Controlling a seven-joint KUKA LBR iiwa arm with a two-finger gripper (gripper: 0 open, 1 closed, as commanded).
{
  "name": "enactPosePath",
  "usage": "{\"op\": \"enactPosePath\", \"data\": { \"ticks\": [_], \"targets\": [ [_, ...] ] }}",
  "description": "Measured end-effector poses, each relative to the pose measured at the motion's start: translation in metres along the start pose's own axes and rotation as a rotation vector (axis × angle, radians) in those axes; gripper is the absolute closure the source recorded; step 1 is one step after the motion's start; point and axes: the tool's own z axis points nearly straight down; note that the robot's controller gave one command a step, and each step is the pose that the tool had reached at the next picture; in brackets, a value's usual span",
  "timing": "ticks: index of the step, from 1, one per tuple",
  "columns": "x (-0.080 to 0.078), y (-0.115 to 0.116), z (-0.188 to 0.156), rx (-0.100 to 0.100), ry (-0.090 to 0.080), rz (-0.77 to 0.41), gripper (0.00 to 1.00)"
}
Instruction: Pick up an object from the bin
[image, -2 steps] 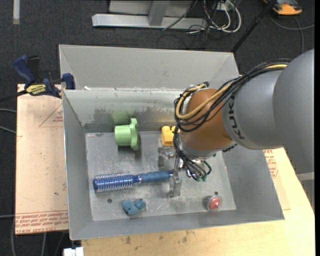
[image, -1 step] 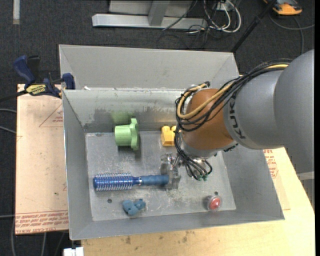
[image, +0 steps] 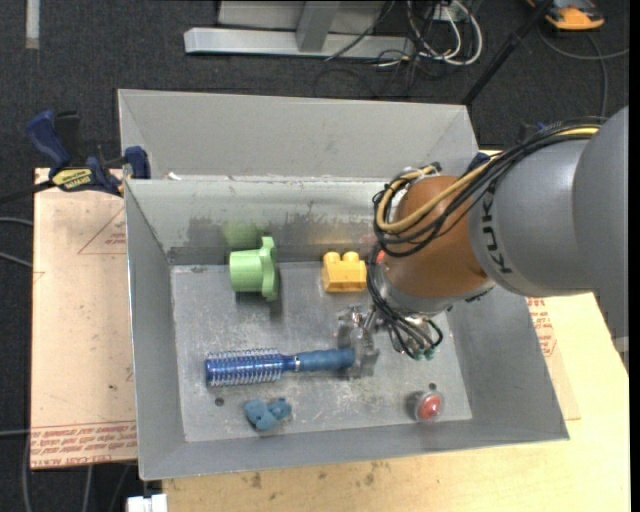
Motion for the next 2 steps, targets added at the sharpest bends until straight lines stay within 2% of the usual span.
{"op": "enactPosePath", "data": {
  "ticks": [1,2],
  "targets": [
    [-0.008,0.006,-0.084,0.000,-0.008,-0.024,1.00],
    [-0.011,-0.001,-0.112,0.000,-0.004,-0.070,1.00]
  ]
}}
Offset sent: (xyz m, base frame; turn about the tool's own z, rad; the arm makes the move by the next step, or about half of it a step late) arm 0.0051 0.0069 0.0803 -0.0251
